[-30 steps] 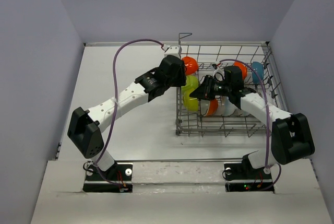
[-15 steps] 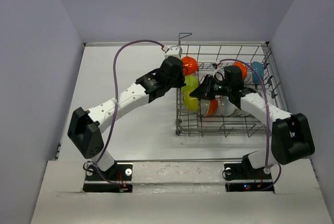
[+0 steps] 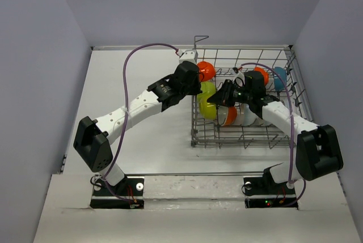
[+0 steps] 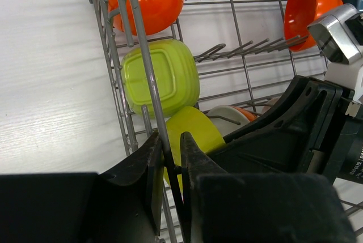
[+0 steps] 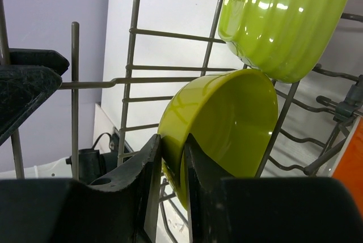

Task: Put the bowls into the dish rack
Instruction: Turn the bowl upside down over the dish rack.

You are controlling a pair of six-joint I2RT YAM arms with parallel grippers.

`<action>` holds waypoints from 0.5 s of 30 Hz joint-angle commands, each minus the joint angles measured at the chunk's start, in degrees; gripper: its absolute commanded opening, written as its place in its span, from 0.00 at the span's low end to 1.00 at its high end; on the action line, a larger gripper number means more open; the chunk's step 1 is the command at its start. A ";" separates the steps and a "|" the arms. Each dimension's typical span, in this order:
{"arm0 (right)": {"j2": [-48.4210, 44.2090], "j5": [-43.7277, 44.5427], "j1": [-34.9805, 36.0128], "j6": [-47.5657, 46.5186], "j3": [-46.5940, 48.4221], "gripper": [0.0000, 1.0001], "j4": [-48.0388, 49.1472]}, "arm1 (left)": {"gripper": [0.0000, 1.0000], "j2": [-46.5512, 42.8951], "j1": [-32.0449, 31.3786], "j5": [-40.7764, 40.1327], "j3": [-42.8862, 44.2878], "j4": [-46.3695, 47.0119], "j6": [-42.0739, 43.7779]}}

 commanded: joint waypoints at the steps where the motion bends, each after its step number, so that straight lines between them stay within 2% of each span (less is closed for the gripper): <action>1: 2.73 17.13 -1.02 -8.07 -3.79 0.24 -10.43 | 0.00 -1.79 -0.09 -0.46 1.58 -1.45 2.11; 15: 2.73 22.41 -1.02 -9.74 -4.49 0.28 -12.01 | 0.00 -1.35 -0.09 -0.46 2.29 -1.71 2.20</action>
